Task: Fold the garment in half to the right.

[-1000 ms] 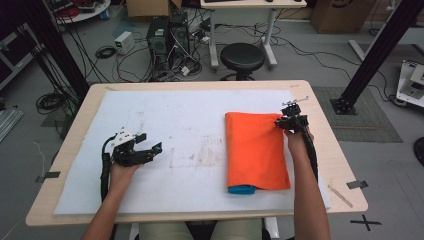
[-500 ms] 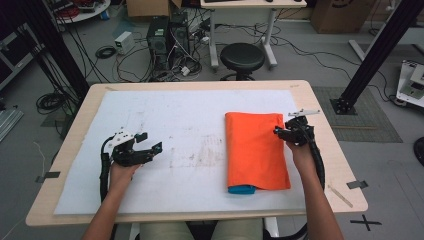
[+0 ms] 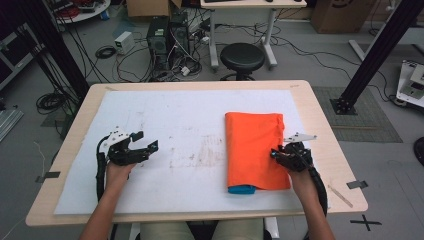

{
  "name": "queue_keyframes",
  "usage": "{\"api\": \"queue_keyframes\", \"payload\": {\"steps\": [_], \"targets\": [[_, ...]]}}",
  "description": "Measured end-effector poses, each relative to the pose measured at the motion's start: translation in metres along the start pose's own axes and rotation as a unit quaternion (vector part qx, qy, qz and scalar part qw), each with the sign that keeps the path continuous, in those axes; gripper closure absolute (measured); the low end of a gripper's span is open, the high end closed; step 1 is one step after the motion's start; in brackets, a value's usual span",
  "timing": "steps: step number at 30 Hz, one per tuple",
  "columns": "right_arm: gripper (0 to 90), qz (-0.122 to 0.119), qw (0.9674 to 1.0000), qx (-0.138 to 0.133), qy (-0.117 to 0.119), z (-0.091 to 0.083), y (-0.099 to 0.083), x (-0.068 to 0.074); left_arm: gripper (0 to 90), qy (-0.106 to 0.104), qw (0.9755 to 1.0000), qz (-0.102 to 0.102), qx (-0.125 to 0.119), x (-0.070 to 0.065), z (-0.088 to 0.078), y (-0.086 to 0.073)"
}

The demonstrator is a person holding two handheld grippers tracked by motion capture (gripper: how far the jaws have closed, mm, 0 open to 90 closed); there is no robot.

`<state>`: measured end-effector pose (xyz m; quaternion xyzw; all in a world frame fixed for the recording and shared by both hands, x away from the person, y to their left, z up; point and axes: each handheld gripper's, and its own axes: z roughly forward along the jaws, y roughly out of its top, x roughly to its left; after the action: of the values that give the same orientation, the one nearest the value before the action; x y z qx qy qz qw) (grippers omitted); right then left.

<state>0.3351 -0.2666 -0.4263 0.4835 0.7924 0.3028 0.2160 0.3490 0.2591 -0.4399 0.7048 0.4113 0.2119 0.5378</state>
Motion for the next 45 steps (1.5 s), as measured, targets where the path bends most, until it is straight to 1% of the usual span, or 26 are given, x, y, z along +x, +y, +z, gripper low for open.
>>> {"api": "queue_keyframes", "payload": {"steps": [1, 3, 4, 6, 11, 14, 16, 18, 19, 20, 21, 22, 23, 24, 26, 28, 31, 33, 34, 35, 37, 38, 39, 43, 44, 45], "targets": [[80.3, -0.005, 1.0, 0.004, -0.002, 0.001, -0.001, 0.001, 23.1, 0.001, 1.0, 0.001, 0.001, 0.001, -0.001, 0.0], [89.9, -0.016, 0.9998, 0.008, -0.007, 0.002, -0.002, 0.001, 23.1, 0.002, 1.0, 0.001, 0.002, 0.001, -0.002, 0.0], [90.0, -0.021, 0.9997, 0.005, -0.012, 0.001, -0.002, 0.002, 23.1, 0.002, 1.0, 0.002, 0.002, 0.001, -0.002, 0.0], [90.0, -0.022, 0.9996, 0.003, -0.017, -0.004, -0.002, 0.0, 23.1, 0.003, 1.0, 0.001, 0.005, 0.001, -0.002, 0.0], [90.0, -0.008, 0.9997, -0.006, -0.023, -0.013, -0.005, -0.008, 23.1, 0.003, 1.0, 0.001, 0.007, 0.001, -0.001, -0.001], [90.0, -0.014, 0.9986, 0.003, -0.05, -0.015, -0.007, -0.011, 23.1, 0.004, 1.0, -0.001, 0.006, 0.002, -0.001, -0.001], [90.0, -0.009, 0.9985, 0.009, -0.053, -0.014, -0.008, -0.014, 23.1, 0.005, 1.0, -0.002, 0.007, 0.002, -0.001, -0.001], [90.0, -0.014, 0.9977, 0.017, -0.064, -0.013, -0.009, -0.014, 23.1, 0.005, 1.0, -0.003, 0.006, 0.001, -0.001, -0.001], [90.0, -0.012, 0.9979, 0.02, -0.061, -0.012, -0.01, -0.014, 23.1, 0.006, 1.0, -0.002, 0.007, 0.001, -0.001, -0.001], [85.7, -0.009, 0.9981, 0.02, -0.057, -0.011, -0.01, -0.013, 23.1, 0.006, 0.9999, -0.003, 0.008, 0.001, -0.001, -0.001], [76.4, -0.003, 0.9985, 0.012, -0.053, -0.013, -0.01, -0.013, 23.1, 0.005, 1.0, -0.004, 0.007, 0.001, -0.001, -0.001], [71.9, 0.006, 0.999, 0.002, -0.045, -0.015, -0.011, -0.012, 23.1, 0.006, 0.9999, -0.004, 0.007, 0.001, -0.001, -0.001], [69.7, 0.012, 0.9991, -0.008, -0.04, -0.019, -0.011, -0.011, 23.1, 0.006, 0.9999, -0.004, 0.007, 0.002, -0.002, -0.001], [67.2, 0.013, 0.9991, -0.014, -0.037, -0.023, -0.012, -0.01, 23.1, 0.006, 0.9999, -0.005, 0.006, 0.002, -0.002, -0.001], [66.3, 0.011, 0.9992, -0.02, -0.033, -0.031, -0.015, -0.007, 23.1, 0.007, 0.9999, -0.006, 0.006, 0.002, -0.002, -0.001], [64.2, 0.003, 0.9993, -0.018, -0.031, -0.037, -0.019, -0.003, 23.1, 0.005, 0.9999, -0.003, 0.009, 0.002, -0.001, -0.001], [60.8, -0.007, 0.9997, -0.002, -0.023, -0.039, -0.026, 0.004, 23.1, 0.005, 0.9999, -0.002, 0.011, 0.001, 0.0, -0.001], [61.3, -0.011, 0.9996, 0.017, -0.017, -0.037, -0.032, 0.008, 23.1, 0.004, 0.9999, -0.002, 0.01, 0.0, 0.001, -0.001], [64.6, -0.015, 0.9994, 0.028, -0.016, -0.034, -0.035, 0.01, 23.1, 0.004, 0.9999, -0.004, 0.01, 0.0, 0.001, -0.001], [72.0, -0.017, 0.9992, 0.034, -0.01, -0.033, -0.037, 0.01, 23.1, 0.004, 0.9999, -0.004, 0.011, 0.0, 0.001, -0.001], [85.0, -0.026, 0.9991, 0.034, 0.002, -0.034, -0.04, 0.009, 23.1, 0.004, 0.9999, -0.001, 0.013, 0.0, 0.001, -0.001], [86.3, -0.043, 0.9985, 0.033, -0.006, -0.035, -0.04, 0.01, 23.1, 0.004, 0.9999, -0.002, 0.013, 0.0, 0.001, -0.001], [86.9, -0.047, 0.9983, 0.034, -0.012, -0.037, -0.039, 0.01, 23.1, 0.004, 0.9999, -0.003, 0.012, 0.0, 0.001, -0.001], [86.8, -0.038, 0.9977, 0.043, -0.037, -0.042, -0.04, 0.003, 23.1, 0.005, 0.9999, -0.005, 0.011, 0.001, 0.0, -0.001], [85.2, -0.033, 0.9978, 0.048, -0.034, -0.042, -0.041, 0.002, 23.1, 0.005, 0.9999, -0.005, 0.011, 0.001, 0.001, -0.001], [78.2, -0.031, 0.998, 0.048, -0.028, -0.041, -0.041, 0.002, 23.1, 0.003, 0.9999, -0.005, 0.013, 0.0, 0.001, -0.001]]}}
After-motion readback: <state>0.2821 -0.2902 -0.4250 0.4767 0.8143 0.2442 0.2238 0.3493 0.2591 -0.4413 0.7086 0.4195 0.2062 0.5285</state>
